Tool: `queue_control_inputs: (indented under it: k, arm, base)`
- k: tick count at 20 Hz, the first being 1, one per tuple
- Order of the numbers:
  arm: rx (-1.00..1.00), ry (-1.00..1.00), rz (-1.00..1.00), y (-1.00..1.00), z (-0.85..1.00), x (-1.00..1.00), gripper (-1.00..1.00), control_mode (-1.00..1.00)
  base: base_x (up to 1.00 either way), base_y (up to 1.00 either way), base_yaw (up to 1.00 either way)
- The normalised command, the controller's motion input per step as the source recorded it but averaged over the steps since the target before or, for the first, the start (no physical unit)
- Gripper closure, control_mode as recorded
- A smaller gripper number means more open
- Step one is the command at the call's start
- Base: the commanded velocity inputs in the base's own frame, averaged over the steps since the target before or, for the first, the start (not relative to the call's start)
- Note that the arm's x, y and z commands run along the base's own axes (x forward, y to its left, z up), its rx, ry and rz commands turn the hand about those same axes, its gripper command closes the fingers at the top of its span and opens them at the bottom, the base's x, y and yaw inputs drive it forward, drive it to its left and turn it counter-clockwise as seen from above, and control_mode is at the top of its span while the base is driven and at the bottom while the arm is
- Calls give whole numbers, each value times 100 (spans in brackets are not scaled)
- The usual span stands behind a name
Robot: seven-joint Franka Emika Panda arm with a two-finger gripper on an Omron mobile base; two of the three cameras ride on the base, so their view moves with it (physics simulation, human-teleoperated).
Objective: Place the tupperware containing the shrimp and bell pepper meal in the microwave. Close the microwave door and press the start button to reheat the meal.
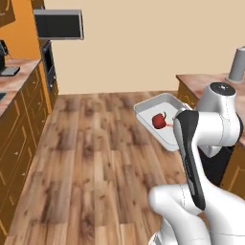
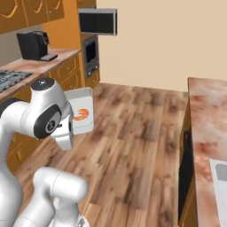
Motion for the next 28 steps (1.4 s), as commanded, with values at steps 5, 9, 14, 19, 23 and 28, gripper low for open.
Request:
queue_control_inputs:
  k: [5,9,14,19,23,28]
  arm:
    - [0,0,0,0,0,0,100,100]
    - [0,0,0,0,0,0,100,100]
    - [0,0,0,0,0,0,100,100]
    - [0,0,0,0,0,0,100,100]
    - [0,0,0,0,0,0,100,100]
    - [0,0,0,0,0,0,100,100]
  base:
    - [100,-29,-13]
    - [100,-27,-13]
    - [100,-24,-11]
    - [100,-20,-8]
    - [100,-16,-3]
    - [100,-12,0]
